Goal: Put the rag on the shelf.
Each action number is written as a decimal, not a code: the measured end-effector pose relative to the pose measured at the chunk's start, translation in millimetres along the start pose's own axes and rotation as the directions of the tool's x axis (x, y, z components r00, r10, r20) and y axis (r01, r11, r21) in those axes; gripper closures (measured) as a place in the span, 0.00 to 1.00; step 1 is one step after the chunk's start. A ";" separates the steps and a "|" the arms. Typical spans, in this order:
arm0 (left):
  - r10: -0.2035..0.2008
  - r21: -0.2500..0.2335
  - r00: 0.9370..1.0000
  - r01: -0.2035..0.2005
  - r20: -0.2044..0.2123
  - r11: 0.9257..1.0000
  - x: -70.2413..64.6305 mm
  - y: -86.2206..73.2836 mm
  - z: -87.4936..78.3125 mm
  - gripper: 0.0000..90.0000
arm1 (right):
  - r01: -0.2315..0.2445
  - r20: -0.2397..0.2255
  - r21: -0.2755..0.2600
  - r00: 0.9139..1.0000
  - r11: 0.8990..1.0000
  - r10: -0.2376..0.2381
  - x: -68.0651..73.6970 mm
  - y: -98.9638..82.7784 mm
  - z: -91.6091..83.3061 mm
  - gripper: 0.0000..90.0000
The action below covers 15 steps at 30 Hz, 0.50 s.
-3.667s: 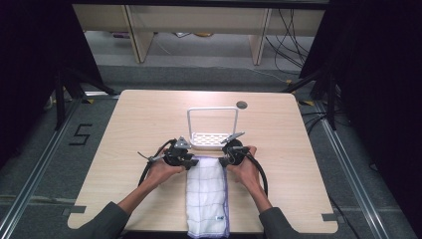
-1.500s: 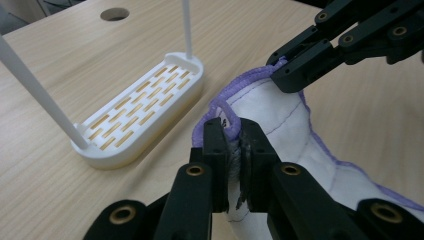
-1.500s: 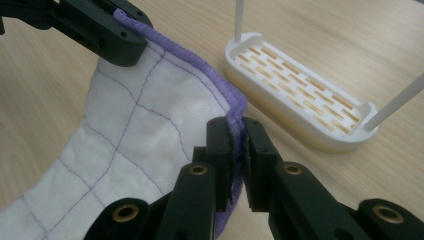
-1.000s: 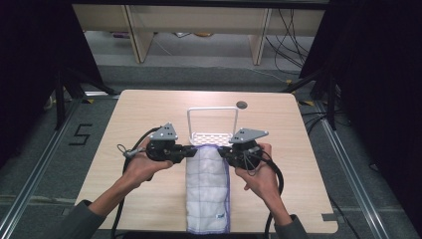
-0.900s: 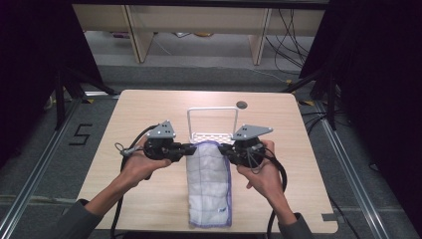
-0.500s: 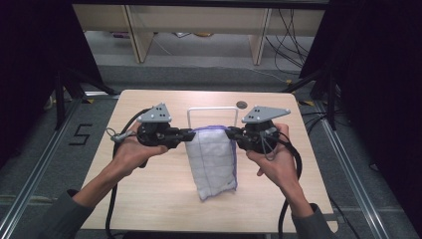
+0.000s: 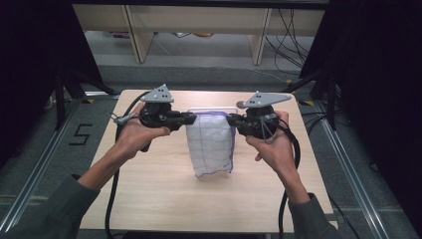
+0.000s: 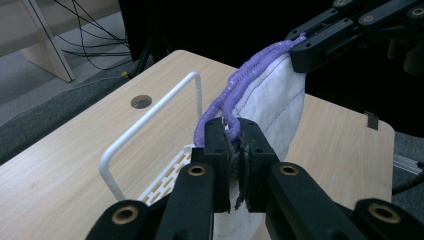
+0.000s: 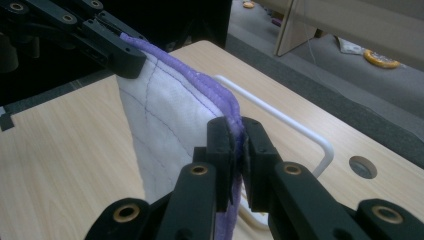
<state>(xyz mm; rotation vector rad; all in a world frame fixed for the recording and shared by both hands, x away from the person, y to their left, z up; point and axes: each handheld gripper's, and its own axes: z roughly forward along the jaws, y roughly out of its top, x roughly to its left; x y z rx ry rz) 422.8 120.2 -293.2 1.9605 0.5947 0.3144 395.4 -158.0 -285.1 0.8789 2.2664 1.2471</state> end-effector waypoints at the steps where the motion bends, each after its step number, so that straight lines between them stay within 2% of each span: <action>1: 0.003 0.003 1.000 -0.003 -0.002 1.000 1.4 1.6 0.4 0.93 | -0.010 -0.009 0.000 1.000 1.000 0.010 -1.1 1.1 0.9 0.94; 2: 0.005 0.002 1.000 -0.005 -0.008 1.000 2.4 3.2 1.1 0.93 | -0.021 -0.007 0.000 1.000 1.000 0.021 -1.7 2.2 1.0 0.94; 4: 0.006 -0.004 1.000 -0.006 -0.010 1.000 4.2 5.6 3.4 0.93 | -0.008 0.005 -0.009 1.000 1.000 0.008 -5.1 4.6 2.1 0.94; 5: 0.005 0.001 1.000 -0.005 -0.010 1.000 5.3 7.3 3.8 0.93 | -0.028 0.000 -0.006 1.000 1.000 0.028 -6.1 5.8 1.9 0.94; 8: 0.011 0.001 1.000 -0.011 -0.020 1.000 8.0 12.5 6.4 0.93 | -0.037 0.004 -0.011 0.999 0.999 0.037 -12.5 9.3 3.4 0.94; 9: 0.010 -0.001 1.000 -0.010 -0.023 1.000 8.9 14.9 6.8 0.93 | -0.024 0.004 -0.016 1.000 1.000 0.024 -15.5 10.6 4.2 0.94; 11: 0.011 -0.012 1.000 -0.012 -0.026 1.000 10.8 20.1 7.7 0.93 | -0.034 0.009 -0.023 0.999 0.999 0.035 -18.3 13.6 4.3 0.94; 12: 0.014 -0.011 0.999 -0.015 -0.032 1.000 11.5 22.8 7.8 0.93 | -0.051 0.008 -0.027 0.999 0.998 0.051 -19.2 15.1 4.4 0.94; 13: 0.024 -0.010 0.999 -0.025 -0.039 1.000 12.2 25.1 8.1 0.93 | -0.036 0.016 -0.032 0.999 0.999 0.037 -21.2 17.0 4.0 0.94; 15: 0.034 -0.010 0.998 -0.034 -0.045 0.999 13.5 29.4 7.7 0.93 | -0.042 0.019 -0.039 0.999 0.998 0.043 -23.0 20.7 3.7 0.94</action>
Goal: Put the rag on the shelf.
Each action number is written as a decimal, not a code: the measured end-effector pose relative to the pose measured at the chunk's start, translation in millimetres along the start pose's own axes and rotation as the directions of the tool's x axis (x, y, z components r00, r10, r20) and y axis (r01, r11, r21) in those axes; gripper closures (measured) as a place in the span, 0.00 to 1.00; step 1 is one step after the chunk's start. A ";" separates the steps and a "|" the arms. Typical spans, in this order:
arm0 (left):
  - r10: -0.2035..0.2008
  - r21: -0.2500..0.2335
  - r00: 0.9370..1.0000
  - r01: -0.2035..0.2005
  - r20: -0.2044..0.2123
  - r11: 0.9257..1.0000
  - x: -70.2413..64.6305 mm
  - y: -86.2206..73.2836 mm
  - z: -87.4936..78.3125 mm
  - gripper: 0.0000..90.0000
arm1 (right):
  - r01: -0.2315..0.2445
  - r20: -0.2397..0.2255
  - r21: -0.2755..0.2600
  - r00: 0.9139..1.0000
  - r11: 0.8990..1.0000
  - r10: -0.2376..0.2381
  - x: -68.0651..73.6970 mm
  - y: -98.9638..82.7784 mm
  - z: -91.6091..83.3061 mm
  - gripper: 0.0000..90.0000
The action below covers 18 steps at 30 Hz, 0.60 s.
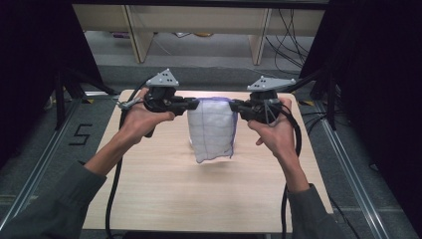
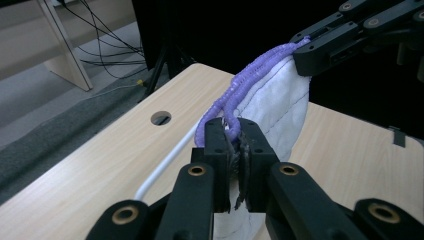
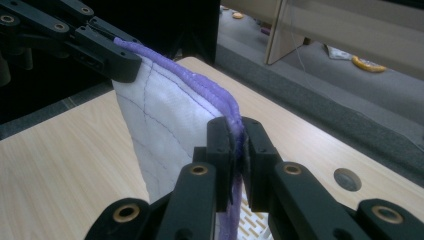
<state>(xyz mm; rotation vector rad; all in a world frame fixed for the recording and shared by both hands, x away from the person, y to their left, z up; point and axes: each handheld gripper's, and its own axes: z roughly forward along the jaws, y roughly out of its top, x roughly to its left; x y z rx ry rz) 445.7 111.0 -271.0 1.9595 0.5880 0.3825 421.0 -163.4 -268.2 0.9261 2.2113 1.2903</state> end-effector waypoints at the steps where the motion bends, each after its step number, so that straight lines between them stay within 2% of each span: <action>1: -0.004 0.002 1.000 0.004 -0.006 1.000 0.4 1.9 -0.1 0.93 | -0.003 0.002 -0.007 1.000 1.000 0.003 -0.7 1.9 0.4 0.94; 3: -0.006 -0.006 1.000 0.006 -0.010 1.000 2.9 5.0 -0.5 0.93 | 0.007 0.002 -0.012 1.000 1.000 -0.007 -3.0 5.7 1.2 0.94; 4: -0.008 -0.015 1.000 0.008 -0.012 1.000 4.1 6.3 -0.5 0.93 | -0.009 0.007 -0.011 1.000 1.000 0.009 -2.8 7.4 1.6 0.94; 5: -0.009 -0.017 1.000 0.008 -0.012 1.000 5.9 7.6 -0.9 0.93 | 0.009 0.011 -0.012 1.000 1.000 -0.009 -4.7 9.5 2.5 0.94; 6: -0.010 -0.013 1.000 0.010 -0.020 1.000 7.4 8.8 -1.1 0.93 | -0.009 0.009 -0.019 1.000 1.000 0.010 -4.4 10.9 3.6 0.94; 8: -0.013 -0.014 1.000 0.012 -0.017 1.000 11.4 10.4 0.6 0.93 | -0.007 0.014 -0.019 1.000 1.000 0.007 -6.4 14.4 4.8 0.94; 13: -0.035 -0.013 0.999 0.034 -0.038 0.999 23.3 14.3 4.1 0.93 | -0.003 0.015 -0.029 1.000 1.000 0.004 -11.0 21.6 11.8 0.94; 15: -0.044 -0.022 0.998 0.043 -0.045 0.999 27.6 15.5 6.3 0.93 | -0.019 0.017 -0.027 1.000 0.999 0.020 -11.7 24.8 14.1 0.94; 17: -0.048 -0.020 0.998 0.048 -0.044 0.999 31.3 17.3 7.2 0.93 | -0.003 0.019 -0.029 1.000 1.000 0.003 -13.5 26.4 15.9 0.94; 18: -0.054 -0.029 0.997 0.053 -0.046 0.998 32.4 17.9 8.1 0.93 | -0.020 0.026 -0.028 0.999 0.999 0.021 -14.1 29.1 17.8 0.93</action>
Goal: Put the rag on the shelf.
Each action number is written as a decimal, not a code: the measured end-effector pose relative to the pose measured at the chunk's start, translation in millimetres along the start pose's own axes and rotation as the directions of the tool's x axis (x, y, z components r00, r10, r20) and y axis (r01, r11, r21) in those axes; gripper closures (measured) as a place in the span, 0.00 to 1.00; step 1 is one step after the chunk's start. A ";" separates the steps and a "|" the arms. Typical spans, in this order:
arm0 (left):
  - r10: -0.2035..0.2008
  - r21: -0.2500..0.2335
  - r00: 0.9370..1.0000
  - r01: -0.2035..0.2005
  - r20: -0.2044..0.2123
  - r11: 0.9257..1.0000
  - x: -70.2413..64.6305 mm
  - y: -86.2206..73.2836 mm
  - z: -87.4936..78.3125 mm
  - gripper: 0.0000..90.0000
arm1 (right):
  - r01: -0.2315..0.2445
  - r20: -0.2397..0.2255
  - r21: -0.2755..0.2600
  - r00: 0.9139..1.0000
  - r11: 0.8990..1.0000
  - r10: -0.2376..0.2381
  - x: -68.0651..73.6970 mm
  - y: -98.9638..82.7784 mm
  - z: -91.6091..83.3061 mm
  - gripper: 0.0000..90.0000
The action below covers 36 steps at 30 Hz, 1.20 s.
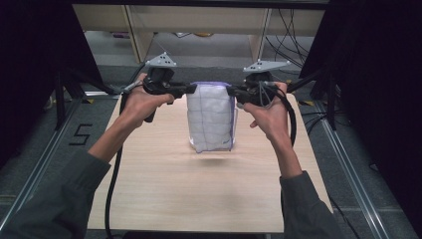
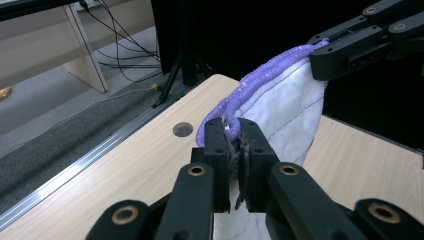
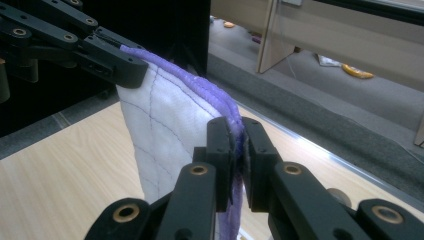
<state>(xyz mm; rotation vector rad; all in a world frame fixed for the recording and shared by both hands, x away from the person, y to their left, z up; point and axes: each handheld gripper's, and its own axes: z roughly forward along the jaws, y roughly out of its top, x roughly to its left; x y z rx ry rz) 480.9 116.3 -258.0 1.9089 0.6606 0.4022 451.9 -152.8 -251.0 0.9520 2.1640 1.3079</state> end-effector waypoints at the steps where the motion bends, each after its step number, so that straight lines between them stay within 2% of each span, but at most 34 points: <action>1: 0.002 -0.004 1.000 -0.002 -0.007 1.000 2.1 1.9 0.9 0.93 | 0.006 0.003 -0.001 1.000 1.000 -0.006 -2.1 2.7 1.1 0.93; 4: -0.008 0.005 1.000 0.008 -0.011 1.000 5.9 4.2 3.6 0.93 | 0.010 0.008 -0.006 1.000 1.000 -0.010 -5.0 5.5 3.4 0.93; 7: -0.017 0.004 1.000 0.017 -0.018 1.000 9.9 6.6 7.9 0.93 | -0.021 0.016 -0.006 1.000 1.000 0.021 -8.4 9.1 8.0 0.93; 8: -0.020 0.000 1.000 0.020 -0.020 1.000 10.2 7.6 9.4 0.93 | -0.008 0.016 -0.002 1.000 1.000 0.009 -10.5 10.0 8.8 0.93; 11: -0.022 0.002 0.999 0.022 -0.028 1.000 13.0 12.5 11.9 0.93 | -0.021 0.027 -0.008 0.999 1.000 0.021 -14.5 12.8 11.8 0.93; 12: -0.026 -0.007 0.999 0.025 -0.030 1.000 14.4 14.0 13.1 0.93 | -0.040 0.020 -0.007 0.999 0.999 0.041 -15.3 13.8 12.8 0.93; 15: -0.033 -0.019 0.999 0.033 -0.036 0.999 17.2 21.5 14.6 0.93 | -0.047 0.020 -0.019 0.999 0.999 0.048 -20.7 17.0 14.3 0.93; 20: -0.038 -0.021 0.998 0.037 -0.052 0.999 21.1 32.3 21.4 0.93 | -0.073 0.055 -0.012 0.996 0.997 0.073 -29.9 23.5 20.5 0.93; 22: -0.047 -0.030 0.997 0.045 -0.063 0.999 24.8 33.9 26.8 0.93 | -0.065 0.059 -0.016 0.996 0.998 0.066 -34.6 25.4 24.7 0.93; 23: -0.068 -0.036 0.995 0.066 -0.069 0.997 29.9 34.4 31.8 0.93 | -0.070 0.078 -0.015 0.994 0.997 0.070 -39.1 27.0 29.6 0.93; 24: -0.068 -0.036 0.995 0.066 -0.069 0.997 29.9 34.4 31.8 0.93 | -0.070 0.078 -0.015 0.994 0.997 0.070 -39.1 27.0 29.6 0.93; 27: -0.117 -0.052 0.989 0.113 -0.086 0.992 41.7 31.8 43.8 0.93 | -0.094 0.094 -0.031 0.991 0.995 0.096 -47.0 27.0 42.1 0.93; 28: -0.117 -0.052 0.989 0.113 -0.086 0.992 41.7 31.8 43.8 0.93 | -0.103 0.096 -0.030 0.990 0.994 0.106 -47.4 26.5 44.9 0.93; 29: -0.135 -0.046 0.986 0.132 -0.094 0.990 46.7 28.3 51.1 0.93 | -0.103 0.096 -0.030 0.990 0.994 0.106 -47.4 26.5 44.9 0.93; 30: -0.143 -0.048 0.985 0.139 -0.093 0.989 48.8 26.5 54.2 0.93 | -0.089 0.102 -0.020 0.991 0.996 0.090 -50.4 25.2 52.6 0.93; 31: -0.153 -0.044 0.983 0.150 -0.102 0.988 53.5 22.4 61.6 0.92 | -0.097 0.113 -0.016 0.989 0.995 0.098 -51.5 23.4 59.1 0.92; 32: -0.153 -0.044 0.983 0.150 -0.102 0.988 53.5 22.4 61.6 0.92 | -0.097 0.113 -0.016 0.989 0.995 0.098 -51.5 23.4 59.1 0.92; 33: -0.175 -0.041 0.980 0.172 -0.097 0.984 58.4 17.1 69.2 0.92 | -0.093 0.125 -0.020 0.988 0.995 0.095 -52.9 21.4 64.4 0.92; 35: -0.178 -0.029 0.979 0.175 -0.099 0.984 62.6 11.9 76.2 0.92 | -0.123 0.128 -0.001 0.984 0.992 0.122 -57.4 15.2 76.4 0.92; 36: -0.180 -0.016 0.979 0.179 -0.094 0.984 65.0 9.2 79.8 0.92 | -0.121 0.132 0.003 0.984 0.993 0.120 -59.7 12.2 81.8 0.92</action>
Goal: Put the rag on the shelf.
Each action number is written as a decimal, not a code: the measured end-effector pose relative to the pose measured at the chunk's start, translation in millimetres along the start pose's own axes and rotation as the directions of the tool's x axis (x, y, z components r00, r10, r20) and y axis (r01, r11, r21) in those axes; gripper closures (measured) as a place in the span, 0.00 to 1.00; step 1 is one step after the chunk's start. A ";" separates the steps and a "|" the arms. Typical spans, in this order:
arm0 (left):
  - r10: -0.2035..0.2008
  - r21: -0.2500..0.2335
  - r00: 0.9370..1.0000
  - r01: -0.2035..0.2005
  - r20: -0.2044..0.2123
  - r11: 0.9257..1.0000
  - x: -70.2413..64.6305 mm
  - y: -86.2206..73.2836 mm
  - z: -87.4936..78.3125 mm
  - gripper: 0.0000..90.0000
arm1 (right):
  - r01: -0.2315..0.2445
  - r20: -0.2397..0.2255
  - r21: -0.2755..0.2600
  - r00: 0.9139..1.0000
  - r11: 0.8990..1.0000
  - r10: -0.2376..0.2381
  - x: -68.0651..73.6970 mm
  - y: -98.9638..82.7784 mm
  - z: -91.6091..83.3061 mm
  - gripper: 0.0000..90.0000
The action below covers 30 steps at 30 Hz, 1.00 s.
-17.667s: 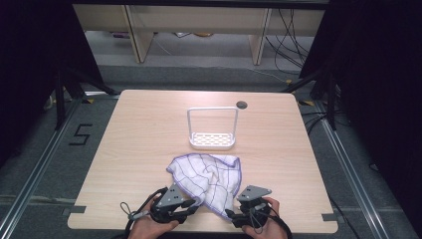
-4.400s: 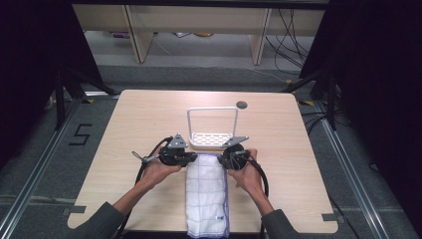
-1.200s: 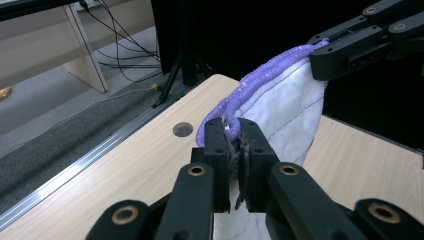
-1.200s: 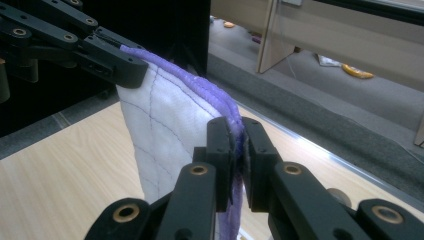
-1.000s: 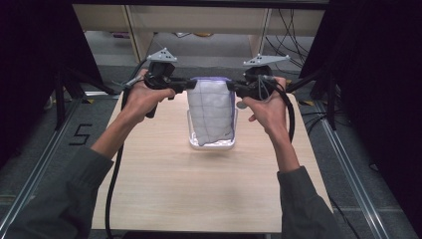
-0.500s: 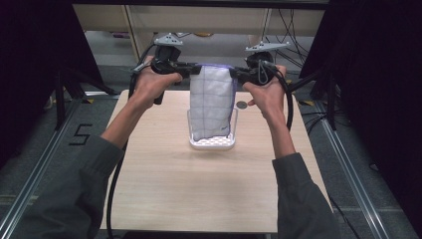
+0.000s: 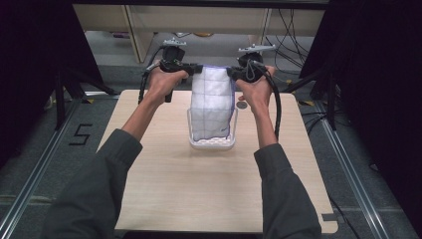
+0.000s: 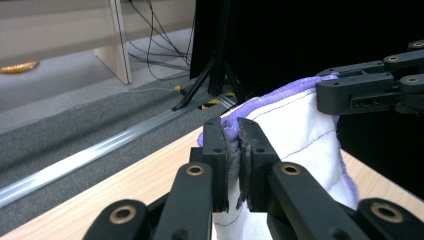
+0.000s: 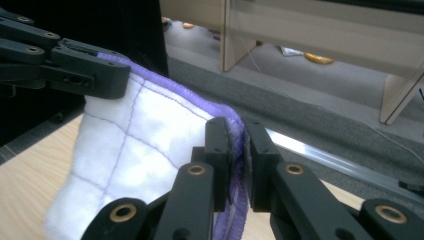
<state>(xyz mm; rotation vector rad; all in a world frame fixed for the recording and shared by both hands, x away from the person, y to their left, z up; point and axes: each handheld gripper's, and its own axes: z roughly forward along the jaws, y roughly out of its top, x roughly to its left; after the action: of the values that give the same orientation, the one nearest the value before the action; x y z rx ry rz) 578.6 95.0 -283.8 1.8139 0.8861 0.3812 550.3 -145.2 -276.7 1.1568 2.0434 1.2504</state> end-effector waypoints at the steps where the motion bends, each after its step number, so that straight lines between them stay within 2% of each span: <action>1: -0.007 -0.007 1.000 0.007 0.002 1.000 1.7 -2.3 3.3 0.92 | -0.006 0.002 0.009 1.000 1.000 0.006 -2.0 -3.1 5.4 0.92; 3: -0.025 0.004 1.000 0.025 0.008 1.000 7.6 -8.2 11.0 0.92 | -0.023 0.000 0.029 1.000 0.999 0.023 -5.7 -10.6 18.4 0.92; 4: -0.025 0.004 1.000 0.025 0.008 1.000 7.6 -8.2 11.0 0.92 | -0.023 0.000 0.029 1.000 0.999 0.023 -5.7 -10.6 18.4 0.92; 5: -0.017 0.023 1.000 0.017 0.004 1.000 10.3 -12.2 15.5 0.92 | -0.021 0.004 0.039 1.000 0.999 0.020 -7.0 -12.6 21.5 0.92; 6: -0.015 0.028 1.000 0.015 0.005 1.000 11.9 -14.0 17.0 0.92 | -0.034 -0.006 0.055 0.999 0.998 0.034 -8.6 -17.6 29.2 0.92; 7: -0.024 0.033 1.000 0.024 0.006 0.999 15.3 -17.9 19.5 0.92 | -0.033 0.000 0.068 0.999 0.997 0.033 -10.5 -22.5 35.8 0.92; 9: -0.025 0.043 1.000 0.024 0.005 0.999 18.6 -21.1 21.5 0.92 | -0.041 0.004 0.071 0.999 0.997 0.041 -10.2 -24.0 37.8 0.92; 11: -0.028 0.057 1.000 0.028 0.002 0.998 22.9 -27.0 24.9 0.92 | -0.048 -0.007 0.099 0.999 0.994 0.048 -12.5 -30.6 46.7 0.92; 14: -0.041 0.066 0.999 0.040 0.007 0.997 24.9 -37.3 29.4 0.92 | -0.050 -0.007 0.119 0.999 0.992 0.051 -12.7 -32.8 49.1 0.92; 15: -0.012 0.093 1.000 0.011 0.015 0.996 24.3 -41.0 31.6 0.92 | -0.066 -0.009 0.144 0.998 0.987 0.068 -13.5 -35.0 49.9 0.92; 17: -0.019 0.085 1.000 0.018 0.018 0.996 23.0 -43.2 33.3 0.92 | -0.054 -0.017 0.142 0.998 0.988 0.057 -15.4 -36.3 50.9 0.92; 18: -0.022 0.087 0.999 0.020 0.024 0.996 23.0 -44.8 34.0 0.92 | -0.065 -0.016 0.168 0.998 0.984 0.069 -15.8 -38.5 51.1 0.92; 20: -0.026 0.086 0.999 0.024 0.023 0.996 22.4 -46.9 34.9 0.92 | -0.054 -0.020 0.181 0.998 0.982 0.058 -17.6 -42.6 53.0 0.92; 21: -0.029 0.091 0.999 0.027 0.026 0.996 21.6 -48.9 35.9 0.92 | -0.075 -0.015 0.195 0.997 0.978 0.080 -16.5 -44.7 54.3 0.91; 24: -0.033 0.106 0.999 0.031 0.017 0.994 21.9 -51.4 36.9 0.92 | -0.074 -0.016 0.200 0.997 0.977 0.079 -15.0 -45.6 55.4 0.91; 25: -0.036 0.111 0.999 0.034 0.017 0.993 22.8 -52.9 37.3 0.92 | -0.052 -0.014 0.200 0.998 0.978 0.056 -15.7 -46.3 57.5 0.91; 30: -0.035 0.131 0.999 0.032 0.023 0.991 21.6 -57.3 39.1 0.91 | -0.054 -0.010 0.219 0.998 0.974 0.058 -14.7 -48.9 60.2 0.89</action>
<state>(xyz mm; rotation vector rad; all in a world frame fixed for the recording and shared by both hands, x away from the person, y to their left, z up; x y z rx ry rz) 595.0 95.7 -354.6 1.9169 0.9412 0.2836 582.5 -139.9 -348.5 1.3150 2.2186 1.0838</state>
